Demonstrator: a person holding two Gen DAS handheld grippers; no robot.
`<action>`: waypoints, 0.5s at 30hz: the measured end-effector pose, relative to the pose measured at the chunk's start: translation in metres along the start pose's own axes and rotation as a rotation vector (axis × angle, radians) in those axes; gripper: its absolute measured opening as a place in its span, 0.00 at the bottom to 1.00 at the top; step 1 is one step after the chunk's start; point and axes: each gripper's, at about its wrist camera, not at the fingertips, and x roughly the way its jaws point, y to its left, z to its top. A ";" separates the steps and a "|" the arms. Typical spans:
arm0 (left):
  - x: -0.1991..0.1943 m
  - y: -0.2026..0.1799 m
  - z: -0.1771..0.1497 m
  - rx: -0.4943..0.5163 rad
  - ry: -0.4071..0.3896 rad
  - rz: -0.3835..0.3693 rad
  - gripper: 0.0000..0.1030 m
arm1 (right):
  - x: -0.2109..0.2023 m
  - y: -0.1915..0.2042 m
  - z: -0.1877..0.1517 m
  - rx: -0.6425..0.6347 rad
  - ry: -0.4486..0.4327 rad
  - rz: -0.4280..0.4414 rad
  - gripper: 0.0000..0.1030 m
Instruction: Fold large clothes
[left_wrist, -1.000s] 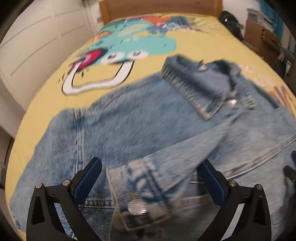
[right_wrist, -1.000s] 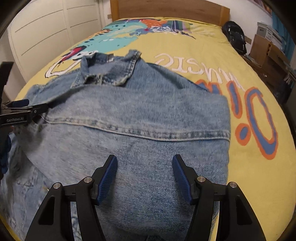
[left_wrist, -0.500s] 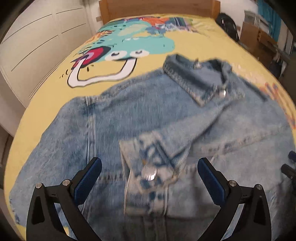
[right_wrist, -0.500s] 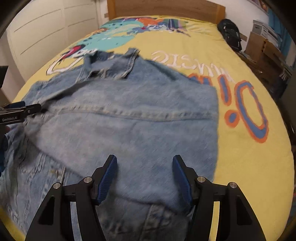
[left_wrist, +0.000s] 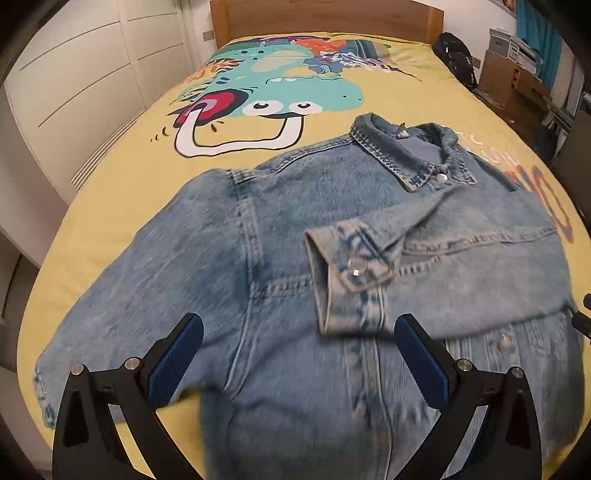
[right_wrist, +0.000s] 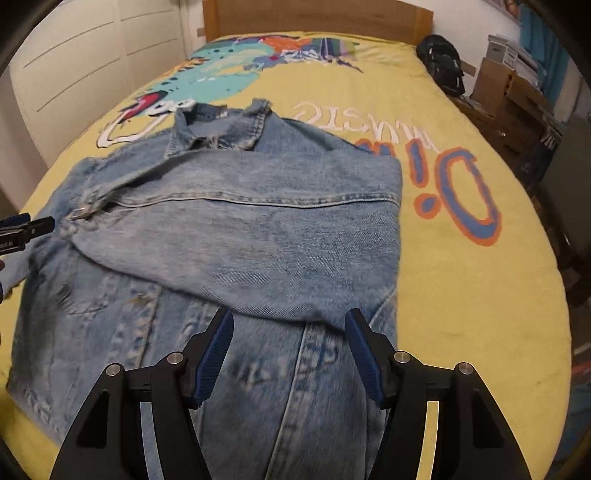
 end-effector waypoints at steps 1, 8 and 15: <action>-0.006 0.003 -0.004 -0.003 0.003 -0.001 0.99 | -0.007 0.003 -0.003 -0.002 -0.006 0.000 0.62; -0.046 0.039 -0.036 -0.030 -0.007 0.026 0.99 | -0.053 0.025 -0.028 -0.036 -0.050 -0.015 0.62; -0.089 0.108 -0.074 -0.181 -0.006 0.066 0.99 | -0.097 0.030 -0.053 0.013 -0.110 0.012 0.63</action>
